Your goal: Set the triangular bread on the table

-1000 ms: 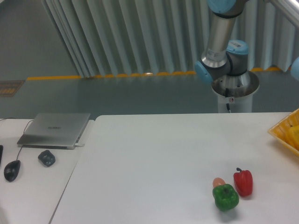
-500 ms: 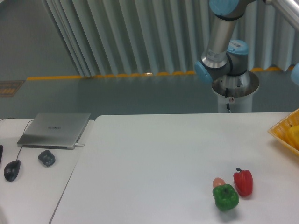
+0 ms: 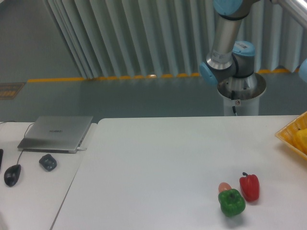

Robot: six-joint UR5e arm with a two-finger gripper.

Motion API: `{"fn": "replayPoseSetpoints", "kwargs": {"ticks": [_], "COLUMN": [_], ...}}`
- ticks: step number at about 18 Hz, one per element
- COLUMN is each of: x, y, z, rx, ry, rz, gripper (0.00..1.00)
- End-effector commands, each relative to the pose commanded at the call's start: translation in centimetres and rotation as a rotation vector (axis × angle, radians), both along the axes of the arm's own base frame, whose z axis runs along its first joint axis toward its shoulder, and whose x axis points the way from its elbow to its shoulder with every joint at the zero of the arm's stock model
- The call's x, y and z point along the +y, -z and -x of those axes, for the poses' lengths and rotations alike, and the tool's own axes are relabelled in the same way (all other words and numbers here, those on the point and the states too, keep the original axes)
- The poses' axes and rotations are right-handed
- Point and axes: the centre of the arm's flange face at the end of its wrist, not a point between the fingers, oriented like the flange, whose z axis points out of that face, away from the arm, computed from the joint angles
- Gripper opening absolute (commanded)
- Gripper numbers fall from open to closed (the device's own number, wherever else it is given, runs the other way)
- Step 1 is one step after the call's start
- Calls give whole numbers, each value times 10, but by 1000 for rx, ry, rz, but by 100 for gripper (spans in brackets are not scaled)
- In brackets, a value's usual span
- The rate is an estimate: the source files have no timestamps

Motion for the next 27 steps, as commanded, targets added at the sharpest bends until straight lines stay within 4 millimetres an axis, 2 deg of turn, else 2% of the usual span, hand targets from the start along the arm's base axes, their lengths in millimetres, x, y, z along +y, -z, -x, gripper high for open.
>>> {"fn": "replayPoseSetpoints", "kwargs": {"ticks": [3,6,11,13,17,21,24,27], "x": [-2,6,27,49,79,97,116,132], "y": [-19,-50,-64,-66,-66,-46,-45,-35], "z": [4,5,-8,-23,-48,-77,-106,-129], "rx": [-14,-38,-45,-50,-56,-113,-110,-115], "ry": [-6,-18,-168,-283,-378,-435,-472,-504], "rz": [-8,-68,-152,-188,-210,-199,-182,-159], "gripper": [7,7,7,7,7,7,7,8]}}
